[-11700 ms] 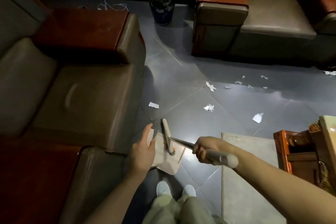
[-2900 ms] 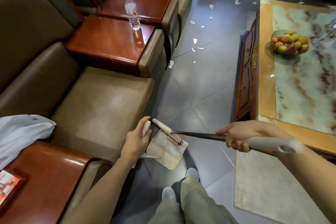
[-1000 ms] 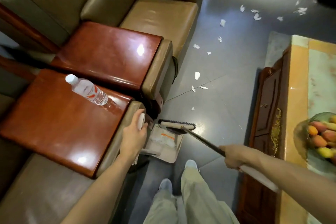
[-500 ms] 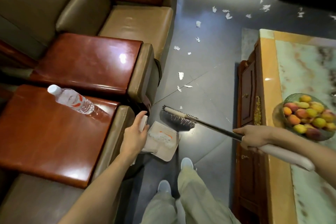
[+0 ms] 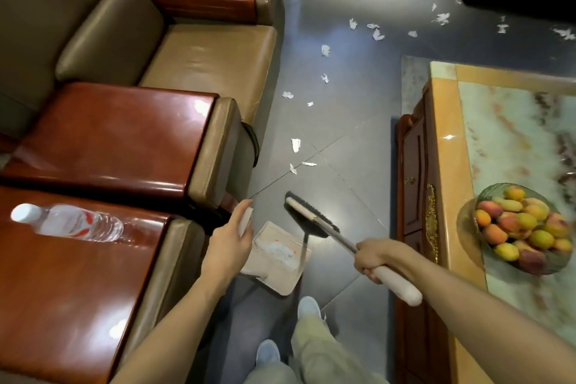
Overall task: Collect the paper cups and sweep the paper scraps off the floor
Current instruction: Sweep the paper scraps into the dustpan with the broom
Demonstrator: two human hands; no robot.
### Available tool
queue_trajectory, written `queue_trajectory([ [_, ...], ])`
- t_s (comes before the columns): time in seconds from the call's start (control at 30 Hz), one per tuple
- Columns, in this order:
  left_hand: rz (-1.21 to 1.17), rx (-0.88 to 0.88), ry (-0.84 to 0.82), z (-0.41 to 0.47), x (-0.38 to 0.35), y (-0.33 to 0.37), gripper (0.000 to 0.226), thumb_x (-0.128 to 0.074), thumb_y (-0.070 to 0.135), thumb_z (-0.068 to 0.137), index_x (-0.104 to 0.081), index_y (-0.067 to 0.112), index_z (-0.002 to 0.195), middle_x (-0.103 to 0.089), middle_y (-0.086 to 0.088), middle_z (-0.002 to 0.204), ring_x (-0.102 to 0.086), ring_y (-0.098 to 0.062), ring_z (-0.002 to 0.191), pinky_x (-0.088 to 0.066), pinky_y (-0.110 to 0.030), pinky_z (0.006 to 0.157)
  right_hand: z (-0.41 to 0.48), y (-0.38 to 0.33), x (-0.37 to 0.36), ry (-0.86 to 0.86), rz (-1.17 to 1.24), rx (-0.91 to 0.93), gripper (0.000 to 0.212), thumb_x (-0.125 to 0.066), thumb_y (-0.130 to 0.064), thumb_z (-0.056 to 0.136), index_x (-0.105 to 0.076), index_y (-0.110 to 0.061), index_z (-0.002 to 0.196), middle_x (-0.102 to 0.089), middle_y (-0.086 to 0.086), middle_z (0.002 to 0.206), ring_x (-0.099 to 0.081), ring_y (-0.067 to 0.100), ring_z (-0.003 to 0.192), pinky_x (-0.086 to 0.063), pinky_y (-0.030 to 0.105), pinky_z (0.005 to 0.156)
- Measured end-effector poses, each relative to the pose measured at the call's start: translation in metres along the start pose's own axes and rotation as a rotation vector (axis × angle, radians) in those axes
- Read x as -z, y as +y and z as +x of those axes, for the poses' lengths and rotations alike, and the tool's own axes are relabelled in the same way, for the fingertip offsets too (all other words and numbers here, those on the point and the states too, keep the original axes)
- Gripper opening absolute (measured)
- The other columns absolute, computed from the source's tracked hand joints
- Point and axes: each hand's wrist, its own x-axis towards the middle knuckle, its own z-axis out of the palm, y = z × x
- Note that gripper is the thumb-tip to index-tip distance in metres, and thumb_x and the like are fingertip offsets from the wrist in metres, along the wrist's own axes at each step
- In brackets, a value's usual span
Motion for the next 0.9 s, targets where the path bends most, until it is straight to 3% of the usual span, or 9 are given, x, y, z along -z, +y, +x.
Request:
queue_trajectory([
  [0.07,-0.012,-0.018,-0.013,0.000,-0.007,0.009,0.044,-0.049,0.026,0.096,-0.038,0.039,0.136,-0.067,-0.010,0.093,-0.062,-0.021,0.078,-0.050,-0.038,0.078,-0.008,0.000,-0.014,-0.041,-0.046,-0.002,0.049,-0.051,-0.006,0.075,-0.050,-0.008,0.124,-0.061,0.012,0.081,-0.056,0.019,0.063,-0.051,0.030,0.065],
  [0.27,-0.045,-0.011,-0.015,0.003,-0.006,0.011,0.042,-0.048,0.027,0.097,-0.037,0.041,0.135,-0.064,-0.007,0.082,-0.061,-0.020,0.075,-0.053,-0.044,0.078,-0.057,0.011,-0.009,-0.177,0.121,0.013,0.056,-0.049,-0.002,0.084,-0.042,-0.009,0.139,-0.047,0.000,0.052,-0.042,0.007,0.042,-0.040,0.017,0.042],
  [0.5,-0.063,-0.024,-0.015,-0.018,0.003,0.006,0.042,-0.049,0.025,0.097,-0.038,0.040,0.135,-0.060,0.001,0.077,-0.060,-0.014,0.069,-0.052,-0.039,0.069,-0.092,0.036,-0.015,-0.101,0.379,0.019,0.073,-0.046,0.004,0.087,-0.023,-0.025,0.149,-0.046,0.000,0.050,-0.041,0.005,0.036,-0.038,0.017,0.037],
  [0.77,-0.111,-0.014,0.004,-0.009,0.010,0.000,0.043,-0.052,0.025,0.095,-0.039,0.047,0.129,-0.064,-0.005,0.091,-0.062,-0.018,0.070,-0.053,-0.040,0.069,-0.065,0.019,0.037,-0.042,0.591,-0.022,0.055,-0.048,0.005,0.088,-0.038,-0.009,0.141,-0.044,0.004,0.055,-0.040,0.009,0.040,-0.037,0.017,0.034],
  [0.9,-0.111,-0.009,0.018,0.023,0.006,0.020,0.040,-0.051,0.027,0.095,-0.041,0.045,0.129,-0.065,-0.007,0.092,-0.061,-0.020,0.073,-0.047,-0.031,0.063,-0.042,-0.007,0.088,0.027,0.567,0.011,0.040,-0.046,0.003,0.089,-0.051,-0.011,0.127,-0.046,0.004,0.051,-0.041,0.009,0.032,-0.036,0.015,0.032],
])
